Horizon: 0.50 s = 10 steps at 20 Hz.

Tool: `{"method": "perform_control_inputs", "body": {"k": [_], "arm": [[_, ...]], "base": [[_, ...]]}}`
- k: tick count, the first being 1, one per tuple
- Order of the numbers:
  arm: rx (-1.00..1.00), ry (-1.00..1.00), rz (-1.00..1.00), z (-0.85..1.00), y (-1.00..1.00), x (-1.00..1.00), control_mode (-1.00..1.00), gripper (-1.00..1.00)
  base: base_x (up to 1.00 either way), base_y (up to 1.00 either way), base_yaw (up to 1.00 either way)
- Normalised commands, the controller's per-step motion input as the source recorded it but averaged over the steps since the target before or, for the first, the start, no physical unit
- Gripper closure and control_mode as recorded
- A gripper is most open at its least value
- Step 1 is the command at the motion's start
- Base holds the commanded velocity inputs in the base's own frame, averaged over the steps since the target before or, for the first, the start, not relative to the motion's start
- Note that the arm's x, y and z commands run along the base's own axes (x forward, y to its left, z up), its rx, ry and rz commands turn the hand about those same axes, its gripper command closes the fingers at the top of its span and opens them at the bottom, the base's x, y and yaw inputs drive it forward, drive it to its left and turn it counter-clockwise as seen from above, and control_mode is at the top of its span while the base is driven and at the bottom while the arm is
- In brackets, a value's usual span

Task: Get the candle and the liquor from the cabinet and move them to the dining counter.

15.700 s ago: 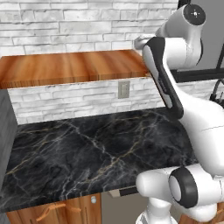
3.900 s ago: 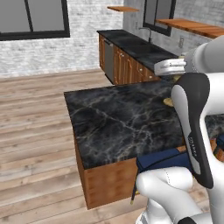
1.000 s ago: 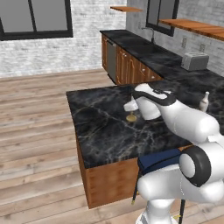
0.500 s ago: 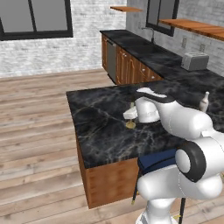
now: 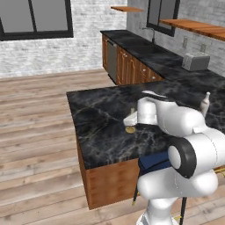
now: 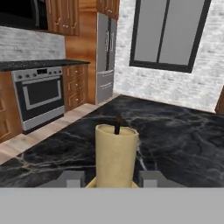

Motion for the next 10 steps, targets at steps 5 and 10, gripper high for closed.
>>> {"method": "perform_control_inputs", "body": {"k": [5, 10], "arm": [[0.0, -0.04, 0.0, -0.32, 0.0, 0.0, -1.0, 1.0], [0.0, -0.02, 0.0, -0.26, 0.0, 0.0, -1.0, 1.0]], "base": [[0.0, 0.0, 0.0], [0.0, 0.0, 0.0]]}}
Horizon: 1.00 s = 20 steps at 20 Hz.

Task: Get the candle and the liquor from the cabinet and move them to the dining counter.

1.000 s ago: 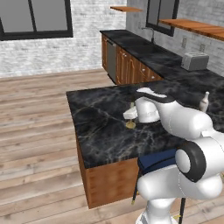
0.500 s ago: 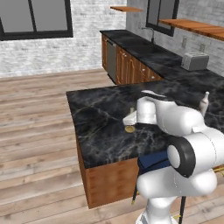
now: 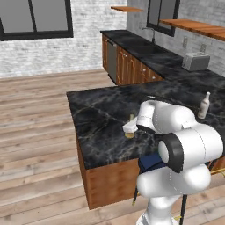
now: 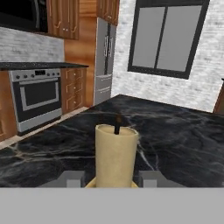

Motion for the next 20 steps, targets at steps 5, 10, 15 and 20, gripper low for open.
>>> {"method": "perform_control_inputs", "body": {"k": [5, 10, 15, 20], "arm": [[0.0, 0.0, 0.0, -0.16, 0.0, 0.0, -1.0, 1.0], [0.0, 0.0, 0.0, -0.12, 0.0, 0.0, -1.0, 1.0], [0.0, -0.06, 0.0, -0.01, 0.0, 0.13, -1.0, 1.0], [0.0, -0.04, 0.0, 0.0, 0.0, 0.27, -1.0, 1.0]], "base": [[0.0, 0.0, 0.0], [0.0, 0.0, 0.0], [0.0, 0.0, 0.0], [0.0, 0.0, 0.0]]}}
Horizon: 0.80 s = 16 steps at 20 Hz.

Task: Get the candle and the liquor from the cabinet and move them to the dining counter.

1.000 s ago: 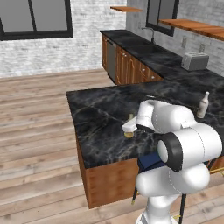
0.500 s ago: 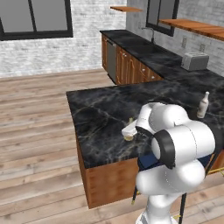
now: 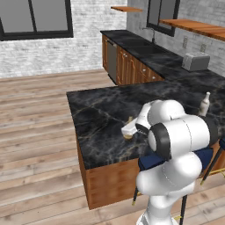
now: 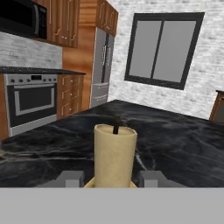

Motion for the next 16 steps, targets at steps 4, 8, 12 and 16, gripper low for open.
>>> {"method": "perform_control_inputs", "body": {"k": [4, 8, 12, 16], "arm": [[0.0, 0.0, 0.0, 0.0, 0.0, 0.32, -1.0, 1.0], [0.0, 0.0, 0.0, 0.0, 0.0, 0.31, -1.0, 1.0], [0.0, 0.0, 0.0, 0.0, 0.0, 0.19, -1.0, 1.0], [0.0, 0.0, 0.0, -0.11, 0.02, 0.01, -1.0, 1.0]], "base": [[0.0, 0.0, 0.0], [0.0, 0.0, 0.0], [0.0, 0.0, 0.0], [0.0, 0.0, 0.0]]}}
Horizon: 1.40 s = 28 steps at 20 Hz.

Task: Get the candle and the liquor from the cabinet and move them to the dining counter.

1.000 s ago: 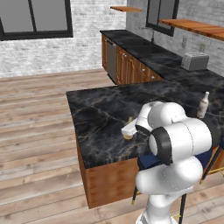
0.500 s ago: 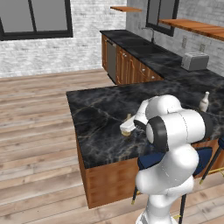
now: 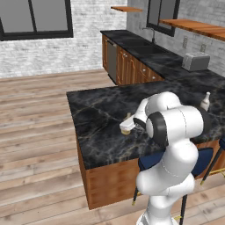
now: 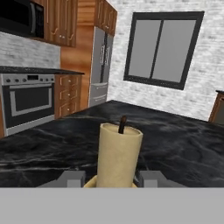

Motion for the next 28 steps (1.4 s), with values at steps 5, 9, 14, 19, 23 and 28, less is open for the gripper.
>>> {"method": "perform_control_inputs", "body": {"k": [5, 9, 14, 19, 23, 28], "arm": [[-0.02, 0.0, 0.0, -0.31, 0.06, 0.0, -1.0, 1.0], [0.0, 0.0, 0.0, -0.19, 0.03, 0.0, -1.0, 1.0], [0.0, 0.0, 0.0, -0.02, 0.0, 0.0, -1.0, 1.0], [0.0, 0.0, 0.0, 0.0, 0.0, 0.0, -1.0, -1.0], [0.0, 0.0, 0.0, 0.0, 0.0, 0.0, -1.0, -1.0], [0.0, -0.01, 0.0, 0.15, 0.0, 0.0, -1.0, -1.0]], "base": [[0.0, 0.0, 0.0], [0.0, 0.0, 0.0], [0.0, 0.0, 0.0], [0.0, 0.0, 0.0], [0.0, 0.0, 0.0], [0.0, 0.0, 0.0]]}}
